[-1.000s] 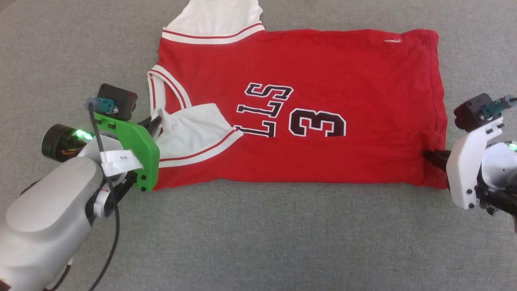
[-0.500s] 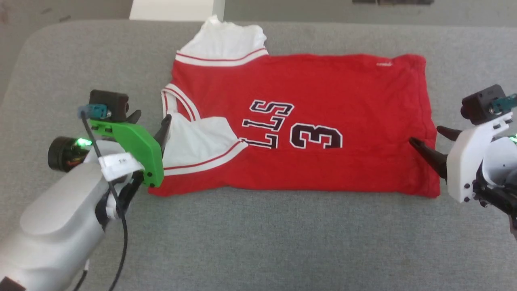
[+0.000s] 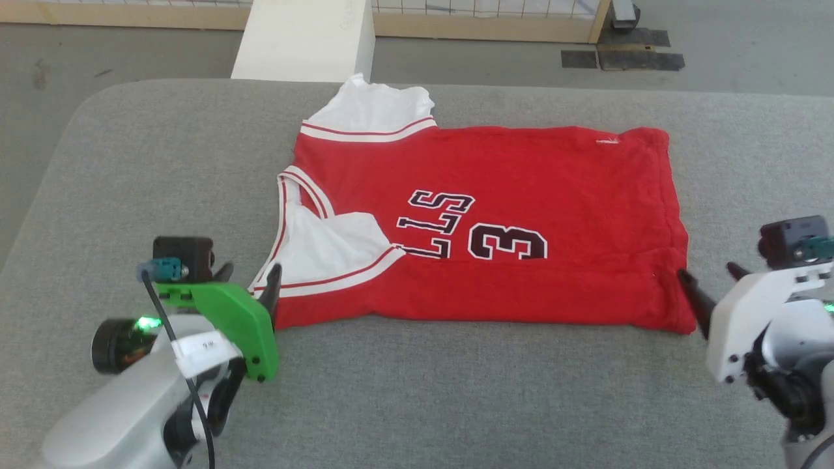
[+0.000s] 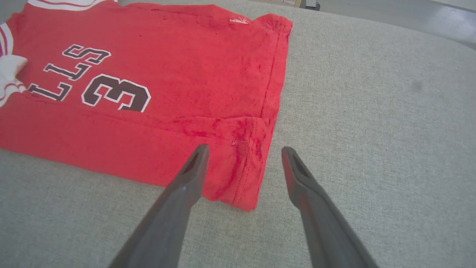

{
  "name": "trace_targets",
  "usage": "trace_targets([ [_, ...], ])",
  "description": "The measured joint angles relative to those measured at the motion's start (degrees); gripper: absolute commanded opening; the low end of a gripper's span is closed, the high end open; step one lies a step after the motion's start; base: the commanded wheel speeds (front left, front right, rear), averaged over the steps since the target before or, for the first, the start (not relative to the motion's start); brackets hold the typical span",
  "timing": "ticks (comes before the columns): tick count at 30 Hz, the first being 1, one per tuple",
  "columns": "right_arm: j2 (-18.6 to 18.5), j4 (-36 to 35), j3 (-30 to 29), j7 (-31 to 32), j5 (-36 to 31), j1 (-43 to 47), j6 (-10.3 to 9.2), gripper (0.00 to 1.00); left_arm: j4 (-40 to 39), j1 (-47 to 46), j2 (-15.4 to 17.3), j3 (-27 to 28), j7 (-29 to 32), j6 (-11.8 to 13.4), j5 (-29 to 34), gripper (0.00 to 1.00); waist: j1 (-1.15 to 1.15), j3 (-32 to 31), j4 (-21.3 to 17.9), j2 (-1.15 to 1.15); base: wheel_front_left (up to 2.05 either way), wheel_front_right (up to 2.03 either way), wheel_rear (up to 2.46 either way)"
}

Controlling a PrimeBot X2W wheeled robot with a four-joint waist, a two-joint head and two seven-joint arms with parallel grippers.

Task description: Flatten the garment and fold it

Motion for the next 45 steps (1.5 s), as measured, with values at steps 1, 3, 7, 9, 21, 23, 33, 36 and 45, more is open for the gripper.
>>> trace_targets([
  [1, 1.7, -1.2, -0.7, 0.9, -1.3, 0.6, 0.0, 1.0, -0.8, 0.6, 0.4, -0.3, 0.8, 0.7, 0.0, 1.0, 0.0, 0.2, -0.1, 0.0, 0.0, 0.0, 0.0],
  [3, 4.6, -3.3, -1.6, 2.3, -3.2, 1.4, 0.0, 1.0, -1.9, 1.2, 0.9, -0.9, 2.1, 1.9, 0.0, 1.0, 0.0, 0.5, -0.3, 0.0, 0.0, 0.0, 0.0],
  [7, 8.0, -6.9, -2.9, 4.5, -4.8, 3.3, 0.0, 1.0, -3.3, 1.6, 1.9, -1.7, 4.1, 3.8, 0.0, 1.0, 0.0, 1.5, -0.7, 0.0, 0.0, 0.0, 0.0],
  [9, 8.5, -8.3, -3.7, 4.9, -5.5, 4.0, 0.0, 1.0, -3.7, 1.6, 2.3, -2.0, 5.4, 4.5, 0.0, 1.0, 0.0, 2.1, -0.8, 0.0, 0.0, 0.0, 0.0],
  [21, 10.0, -13.7, -5.7, 5.6, -6.5, 5.7, 0.0, 1.0, -2.6, 0.3, 4.3, -1.7, 12.1, 6.3, -2.6, 1.0, 0.0, 7.3, -2.4, 0.0, 0.0, 0.0, 0.0],
  [23, 10.1, -14.1, -5.8, 5.5, -6.9, 5.7, 0.0, 1.0, -2.3, -0.2, 4.5, -1.7, 13.4, 6.3, -3.1, 1.0, 0.0, 8.3, -2.7, 0.0, 0.0, 0.0, 0.0],
  [33, 10.8, -14.5, -6.5, 4.8, -7.5, 5.7, 0.0, 1.0, -2.5, -2.9, 6.5, -0.9, 20.8, 4.6, -7.1, 0.0, 0.0, 11.7, -4.6, 0.0, 0.0, 0.0, 0.0],
  [36, 10.8, -14.1, -6.7, 4.9, -8.0, 5.7, 0.0, 1.0, -2.6, -2.8, 6.2, -1.4, 20.7, 3.9, -7.2, 0.0, 0.0, 11.1, -4.6, 0.0, 0.0, 0.0, 0.0],
  [45, 9.2, -9.3, -5.1, 8.2, -8.7, 5.6, 0.0, 1.0, -4.9, -0.2, 5.0, -2.4, 16.7, 4.5, -5.8, 0.0, 0.0, 7.5, -2.8, 0.0, 0.0, 0.0, 0.0],
])
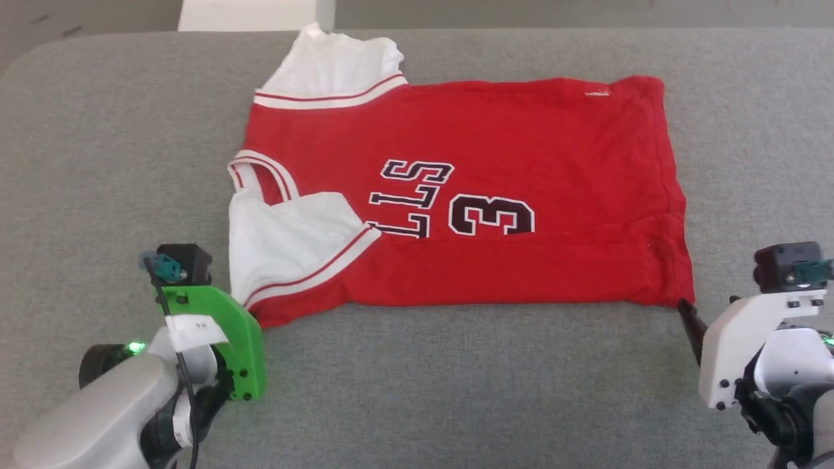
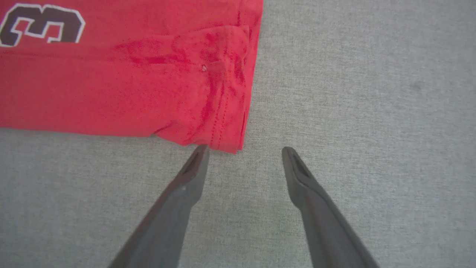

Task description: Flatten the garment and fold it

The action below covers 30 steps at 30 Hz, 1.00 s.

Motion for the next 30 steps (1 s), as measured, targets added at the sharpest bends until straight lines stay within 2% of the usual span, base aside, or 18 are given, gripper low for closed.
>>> trace_targets([
  [7, 0.0, 6.0, -0.1, 2.8, -1.6, -4.2, 0.0, 1.0, -5.3, 0.3, 0.3, -0.3, -0.4, 1.1, 0.5, 0.0, 0.0, -1.1, 2.4, 0.0, 0.0, 0.0, 0.0],
  [16, 0.4, 10.6, -1.0, 6.3, -4.8, -8.0, 0.0, 1.0, -6.9, 0.3, 0.2, -0.7, -0.6, 1.4, 1.4, 0.0, 0.0, 1.6, 3.9, 0.0, 0.0, 0.0, 0.0],
  [18, 0.5, 10.6, -0.9, 6.8, -4.7, -8.3, 0.0, 0.13, -6.7, 0.3, 0.2, -1.0, -0.6, 1.3, 1.8, 0.0, 0.0, 2.2, 4.1, 0.0, 0.0, 0.0, 0.0],
  [19, 0.5, 10.5, -0.9, 6.8, -4.7, -8.3, 0.0, 0.0, -6.6, 0.2, 0.2, -1.1, -0.5, 1.3, 2.1, 0.0, 0.0, 2.5, 4.2, 0.0, 0.0, 0.0, 0.0],
  [24, 0.6, 10.4, -0.5, 6.8, -4.5, -8.3, 0.0, 0.0, -5.6, 0.1, 0.1, -1.3, -0.2, 0.7, 2.4, 0.0, 0.0, 2.6, 4.5, 0.0, 0.0, 0.0, 0.0],
  [30, -1.0, 10.9, 0.5, 7.7, -2.2, -7.5, 0.0, 0.0, -4.7, 0.7, 0.3, -1.7, 0.5, 0.0, 1.9, 0.0, 0.01, 0.3, 3.9, 0.0, 0.0, 0.0, 0.0],
])
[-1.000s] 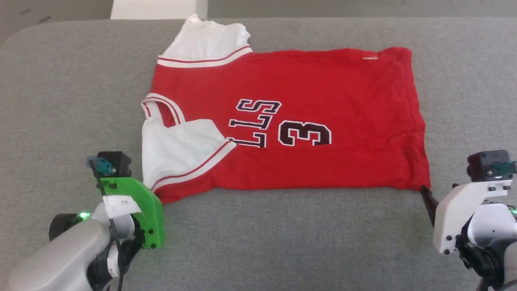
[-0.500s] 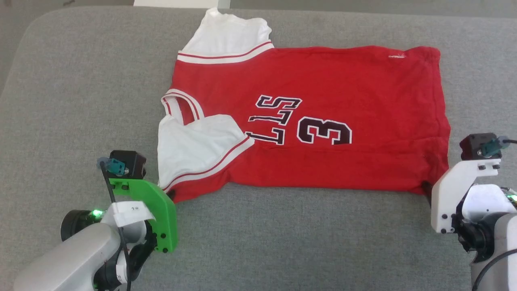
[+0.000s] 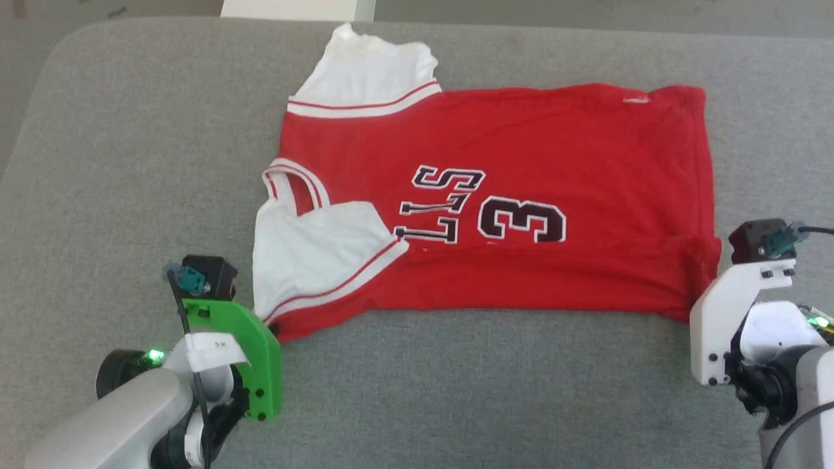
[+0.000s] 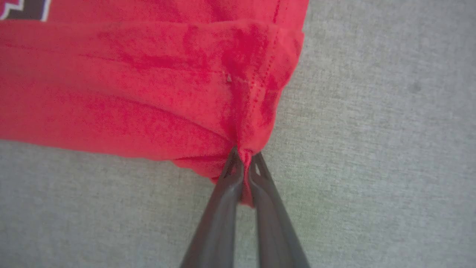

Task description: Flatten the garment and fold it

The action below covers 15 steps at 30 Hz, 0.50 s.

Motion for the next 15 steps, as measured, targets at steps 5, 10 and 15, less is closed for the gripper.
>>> trace_targets([
  [5, -2.1, -0.9, 1.5, 2.3, 3.5, 2.8, 0.0, 0.0, -0.4, 2.2, 1.1, -0.8, 0.7, -0.2, -1.8, 0.0, 0.0, -2.7, -0.7, 0.0, 0.0, 0.0, 0.0],
  [10, -3.6, -3.7, 2.2, 4.3, 6.3, 6.3, 0.0, 0.0, -1.3, 5.0, 2.9, -1.3, 0.7, -0.2, -2.5, 0.0, 0.0, -5.4, -1.2, 0.0, 0.0, 0.0, 0.0],
  [15, -4.6, -6.3, 0.9, 4.7, 7.6, 9.3, 0.0, 0.0, -2.8, 7.6, 4.5, -0.9, -0.4, -0.1, -3.1, 0.0, 0.0, -7.5, -1.3, 0.0, 0.0, 0.0, 0.0],
])
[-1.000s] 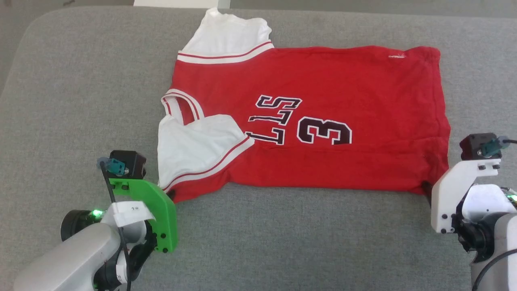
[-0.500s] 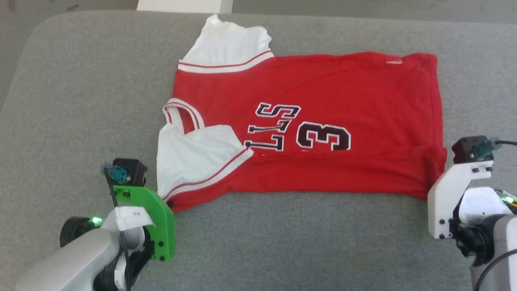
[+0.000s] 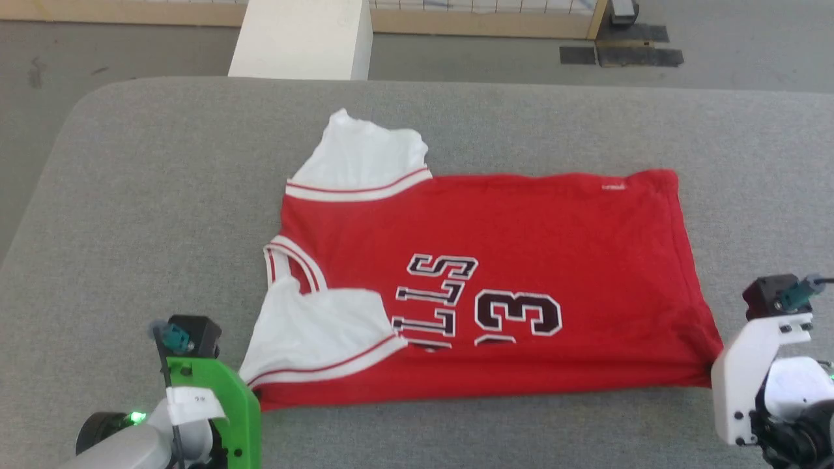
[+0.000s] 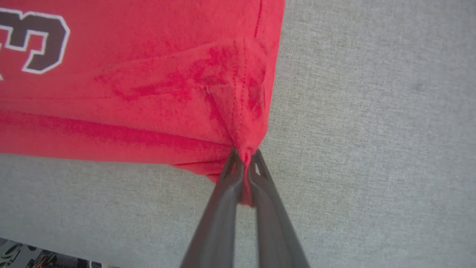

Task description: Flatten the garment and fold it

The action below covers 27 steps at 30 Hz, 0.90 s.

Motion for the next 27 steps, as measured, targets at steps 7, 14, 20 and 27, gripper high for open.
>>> trace_targets([
  [7, -2.1, -3.3, -0.2, 3.3, 1.0, 5.9, 0.02, 0.0, -2.0, 2.9, 2.3, -1.4, 1.1, 0.1, -0.4, 0.0, 0.0, -2.2, 0.2, 0.0, 0.0, 0.0, 0.0],
  [14, -1.6, -3.8, -0.9, 3.6, 1.3, 8.4, 0.02, 0.0, -1.0, 4.5, 0.8, -3.2, 1.6, -0.1, -0.9, 0.0, -0.01, -2.2, 0.2, 0.0, 0.0, 0.0, 0.0],
  [20, -1.4, -3.0, 0.4, -1.6, 2.0, 7.4, 0.0, 1.0, 1.4, 4.5, -1.1, -3.4, -1.1, -0.2, 0.6, 1.0, 0.0, -1.6, 0.1, 0.0, 0.0, 0.0, 0.0],
  [27, -4.3, -4.9, 4.1, -14.5, 7.0, 2.9, 0.0, 1.0, 2.4, 2.1, -1.4, 0.7, -10.1, -2.6, 3.9, 1.0, 0.0, -2.4, -0.3, 0.0, 0.0, 0.0, 0.0],
])
